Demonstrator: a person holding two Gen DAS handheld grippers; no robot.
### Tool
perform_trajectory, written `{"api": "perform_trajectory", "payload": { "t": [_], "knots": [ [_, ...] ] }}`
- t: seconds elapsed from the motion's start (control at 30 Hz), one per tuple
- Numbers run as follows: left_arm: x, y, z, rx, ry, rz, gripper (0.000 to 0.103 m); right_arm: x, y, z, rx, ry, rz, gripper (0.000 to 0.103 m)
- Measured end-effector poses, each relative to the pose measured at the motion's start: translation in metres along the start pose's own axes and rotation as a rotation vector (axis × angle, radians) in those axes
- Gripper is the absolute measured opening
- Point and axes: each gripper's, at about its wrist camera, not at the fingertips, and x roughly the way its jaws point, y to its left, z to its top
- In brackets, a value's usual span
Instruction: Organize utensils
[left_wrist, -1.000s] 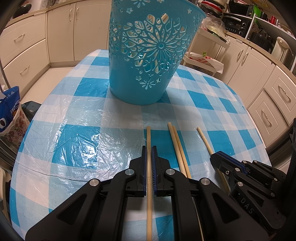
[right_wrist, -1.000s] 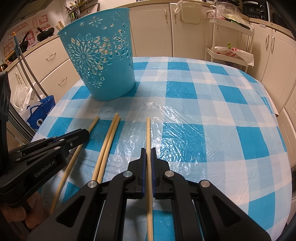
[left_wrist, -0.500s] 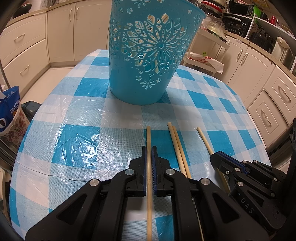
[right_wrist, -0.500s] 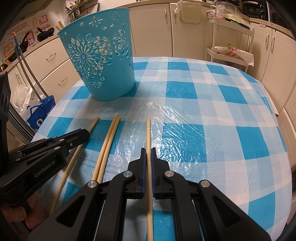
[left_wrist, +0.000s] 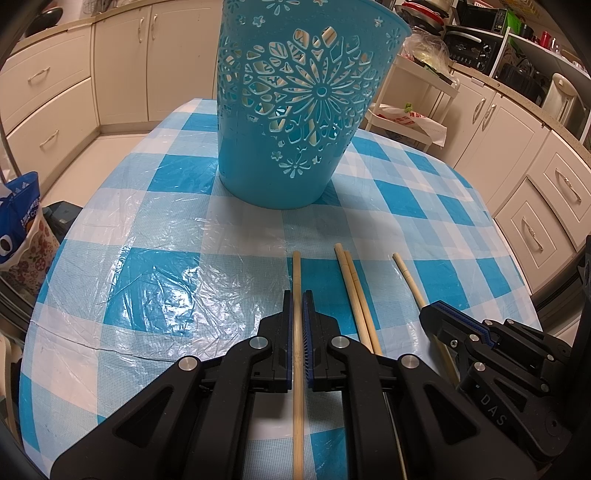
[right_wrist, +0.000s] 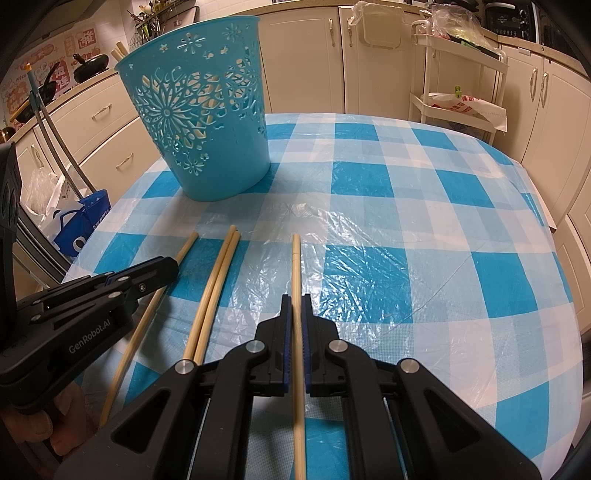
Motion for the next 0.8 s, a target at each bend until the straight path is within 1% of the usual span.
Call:
{"api": "perform_trajectory", "payload": {
  "t": [0.8],
  "knots": [
    [-0.0014,-0.0007,-0.0007,-0.004,0.000,-0.005,0.005,0.0002,0.0020,-0.0001,-0.002,0.000,-0.003,0.006]
  ]
}}
